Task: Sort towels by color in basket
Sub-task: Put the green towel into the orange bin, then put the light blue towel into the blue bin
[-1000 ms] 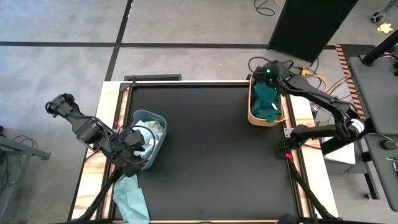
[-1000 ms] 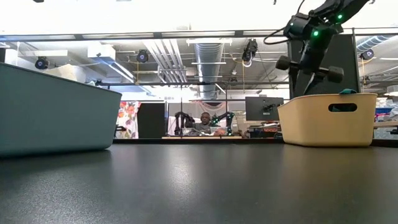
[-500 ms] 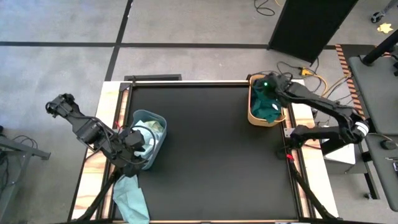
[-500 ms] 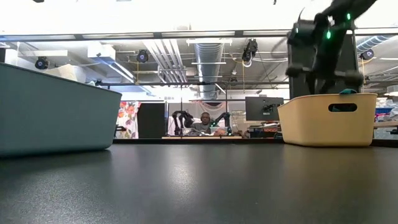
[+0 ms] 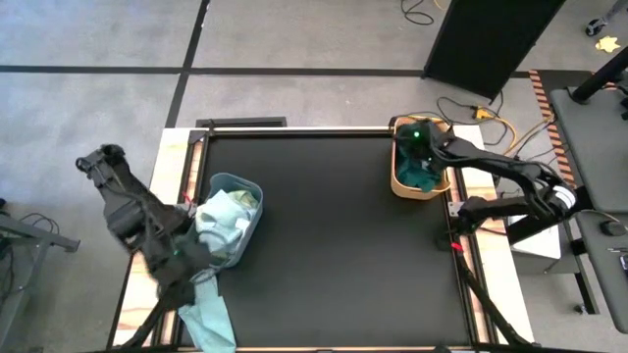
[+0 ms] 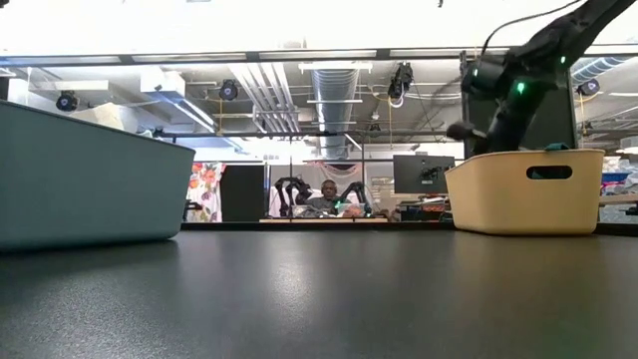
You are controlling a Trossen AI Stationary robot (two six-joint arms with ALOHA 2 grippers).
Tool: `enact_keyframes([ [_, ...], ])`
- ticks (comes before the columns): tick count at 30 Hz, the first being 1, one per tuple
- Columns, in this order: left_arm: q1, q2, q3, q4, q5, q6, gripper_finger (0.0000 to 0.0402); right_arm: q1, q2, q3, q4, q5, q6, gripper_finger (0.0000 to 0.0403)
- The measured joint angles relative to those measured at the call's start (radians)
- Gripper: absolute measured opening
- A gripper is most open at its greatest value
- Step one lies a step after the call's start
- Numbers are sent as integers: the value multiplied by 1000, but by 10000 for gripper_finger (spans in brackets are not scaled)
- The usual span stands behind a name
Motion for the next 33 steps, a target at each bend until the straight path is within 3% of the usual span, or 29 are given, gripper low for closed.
enact_keyframes([
  [5, -166, 52, 0, 29, 10, -140, 227, 0, -95, 72, -55, 9, -146, 53],
  [9, -273, 135, -3, 52, 4, -156, 227, 0, -162, 118, -52, 13, -331, 111],
  [14, -303, 264, -33, 51, -101, -97, 227, 4, -235, 178, -39, 18, -547, 193],
  [18, -281, 352, -45, 62, -157, -7, 227, 23, -289, 220, 16, 21, -710, 235],
  [26, -264, 488, -67, 116, -187, 70, 227, 87, -363, 335, 48, 17, -875, 264],
  [33, -263, 549, -225, 361, -190, 34, 227, 136, -374, 369, 45, 9, -906, 256],
])
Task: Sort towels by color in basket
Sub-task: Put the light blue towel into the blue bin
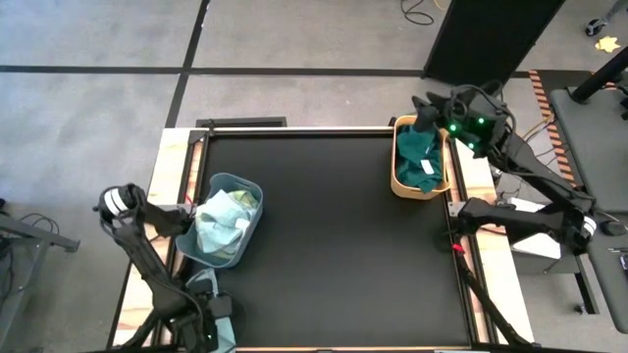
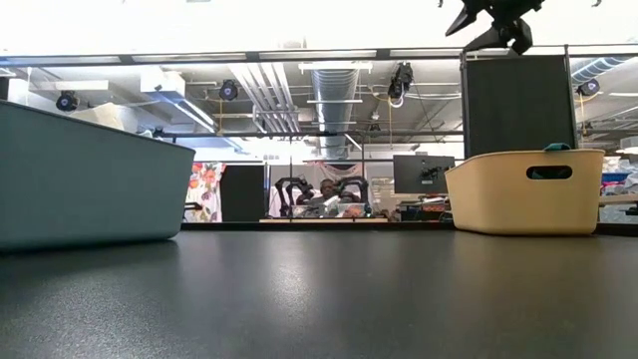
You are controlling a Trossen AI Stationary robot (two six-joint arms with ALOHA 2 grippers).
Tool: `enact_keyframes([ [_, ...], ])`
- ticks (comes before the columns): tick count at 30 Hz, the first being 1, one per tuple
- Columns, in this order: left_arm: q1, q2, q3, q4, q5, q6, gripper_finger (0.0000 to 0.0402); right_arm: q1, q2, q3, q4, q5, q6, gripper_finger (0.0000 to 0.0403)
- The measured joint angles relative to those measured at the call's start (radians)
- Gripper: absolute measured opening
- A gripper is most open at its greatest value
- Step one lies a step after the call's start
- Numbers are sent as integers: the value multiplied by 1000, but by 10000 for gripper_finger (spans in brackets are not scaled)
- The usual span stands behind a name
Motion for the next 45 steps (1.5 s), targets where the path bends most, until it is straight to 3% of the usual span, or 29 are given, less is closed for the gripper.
enact_keyframes([
  [5, -4, 31, -74, 41, 9, -25, 221, 19, -3, 9, 0, -57, -2, 243],
  [8, -5, 47, -104, 52, 8, -8, 196, 29, -6, 9, 1, -76, 10, 235],
  [11, 0, 61, -115, 47, 9, -9, 142, 33, -6, 9, 1, -111, 10, 230],
  [15, 20, 57, -90, 16, 58, -15, 31, 33, -6, 11, 0, -200, -8, 224],
  [16, 21, 49, -74, 1, 65, -19, 19, 33, -6, 12, 1, -216, -9, 223],
  [22, 22, 17, 113, -192, 70, 74, 15, 33, 3, 7, -19, -233, -48, 221],
  [26, 70, 14, 311, -394, 49, 219, 7, 33, 13, 6, -24, -236, -74, 220],
  [29, 108, 13, 473, -558, -69, 363, 7, 33, 20, 6, -14, -235, -77, 219],
  [34, 158, 7, 712, -828, -393, 578, 6, 33, 28, 5, -14, -235, -99, 219],
  [39, 259, -116, 715, -812, -597, 770, 5, 33, 36, 5, -20, -235, -91, 219],
  [42, 332, -207, 634, -803, -569, 869, 5, 33, 37, 5, -32, -233, -73, 219],
  [45, 407, -309, 519, -806, -462, 942, 5, 33, 37, 5, -47, -233, -65, 219],
])
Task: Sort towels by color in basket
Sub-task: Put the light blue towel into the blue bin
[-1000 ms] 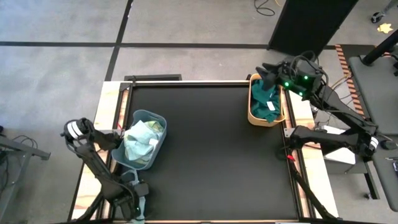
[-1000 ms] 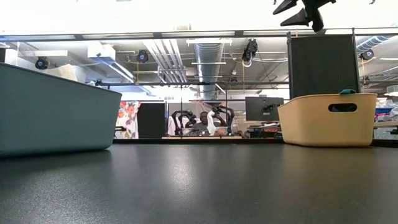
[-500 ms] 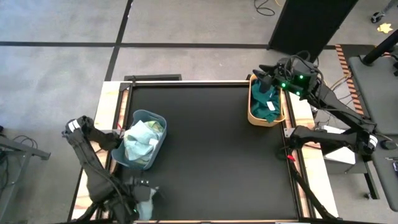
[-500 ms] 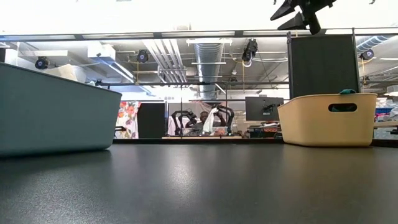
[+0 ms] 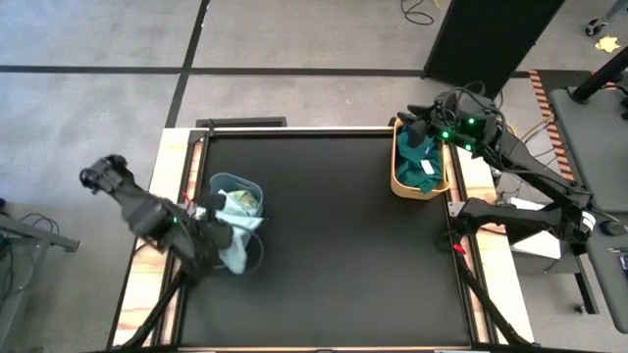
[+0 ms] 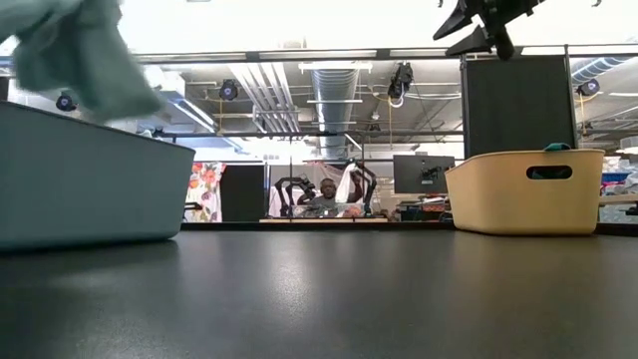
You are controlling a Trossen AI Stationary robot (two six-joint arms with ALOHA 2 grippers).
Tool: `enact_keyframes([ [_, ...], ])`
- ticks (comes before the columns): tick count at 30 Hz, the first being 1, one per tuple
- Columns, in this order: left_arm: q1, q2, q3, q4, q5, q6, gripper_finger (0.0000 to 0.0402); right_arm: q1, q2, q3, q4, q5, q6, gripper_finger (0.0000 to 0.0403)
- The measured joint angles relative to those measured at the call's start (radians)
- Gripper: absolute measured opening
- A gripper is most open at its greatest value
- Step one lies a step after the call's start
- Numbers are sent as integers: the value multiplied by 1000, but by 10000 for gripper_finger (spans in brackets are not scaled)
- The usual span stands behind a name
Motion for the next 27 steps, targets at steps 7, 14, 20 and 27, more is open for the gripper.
enact_keyframes([
  [7, 83, -211, -342, 17, 149, 72, 4, 0, 0, 0, -18, 0, 49, 219],
  [14, 134, -291, -622, 161, 162, 251, 6, 0, 20, 0, -19, 1, 64, 219],
  [20, 245, -346, -747, 333, 245, 352, 8, 0, 49, 0, -19, 2, 84, 219],
  [27, 420, -329, -774, 399, 380, 431, 9, 0, 89, 0, -15, 4, 83, 219],
])
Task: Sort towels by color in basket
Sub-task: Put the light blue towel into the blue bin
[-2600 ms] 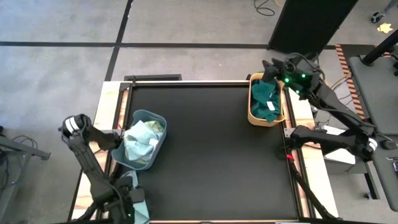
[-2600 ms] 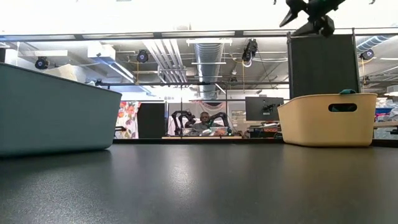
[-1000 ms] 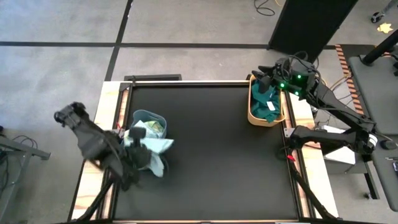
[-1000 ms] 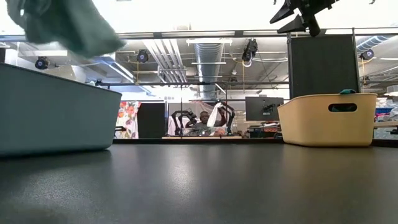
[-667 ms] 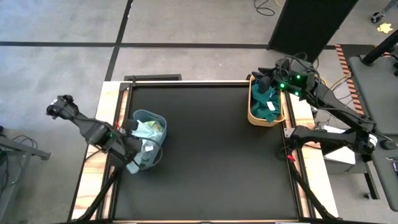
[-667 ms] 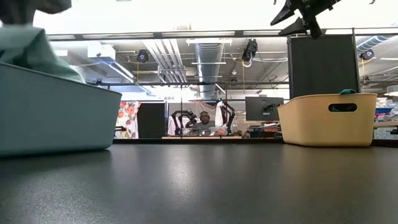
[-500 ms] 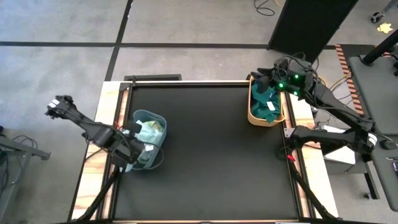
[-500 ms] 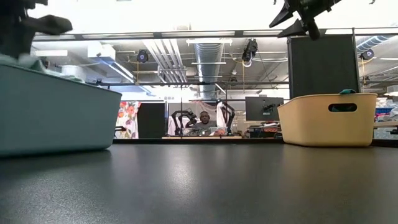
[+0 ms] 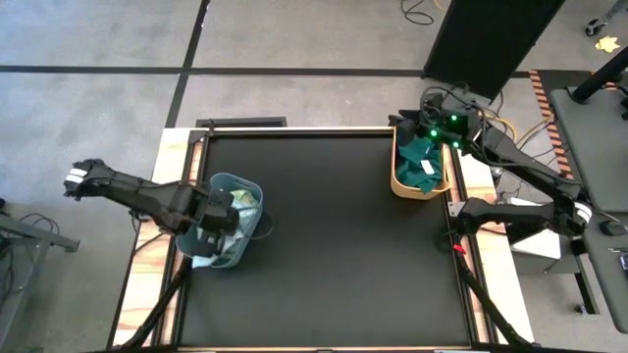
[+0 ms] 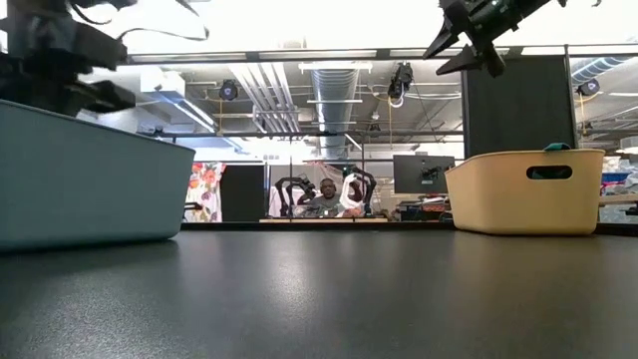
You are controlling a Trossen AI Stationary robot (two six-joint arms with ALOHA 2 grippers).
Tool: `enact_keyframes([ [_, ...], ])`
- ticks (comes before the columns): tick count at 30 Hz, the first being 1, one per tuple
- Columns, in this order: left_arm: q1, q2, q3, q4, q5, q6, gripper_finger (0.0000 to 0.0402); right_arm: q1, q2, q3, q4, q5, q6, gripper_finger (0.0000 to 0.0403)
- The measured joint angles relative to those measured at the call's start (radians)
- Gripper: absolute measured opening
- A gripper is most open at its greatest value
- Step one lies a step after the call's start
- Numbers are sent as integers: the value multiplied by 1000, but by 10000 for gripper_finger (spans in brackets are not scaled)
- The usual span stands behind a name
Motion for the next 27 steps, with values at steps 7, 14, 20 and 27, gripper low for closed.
enact_keyframes([
  [7, 188, 57, 5, 0, 191, 89, 10, 0, 35, 0, 18, -2, -1, 219],
  [14, 356, 136, 3, 11, 95, 187, 10, 0, 40, 0, 17, -3, -1, 219],
  [20, 363, 231, -11, 20, 93, 197, 10, 4, 32, 0, 9, -3, -1, 219],
  [27, 359, 355, -5, 26, 94, 190, 16, 9, 32, 0, 7, -4, -5, 219],
])
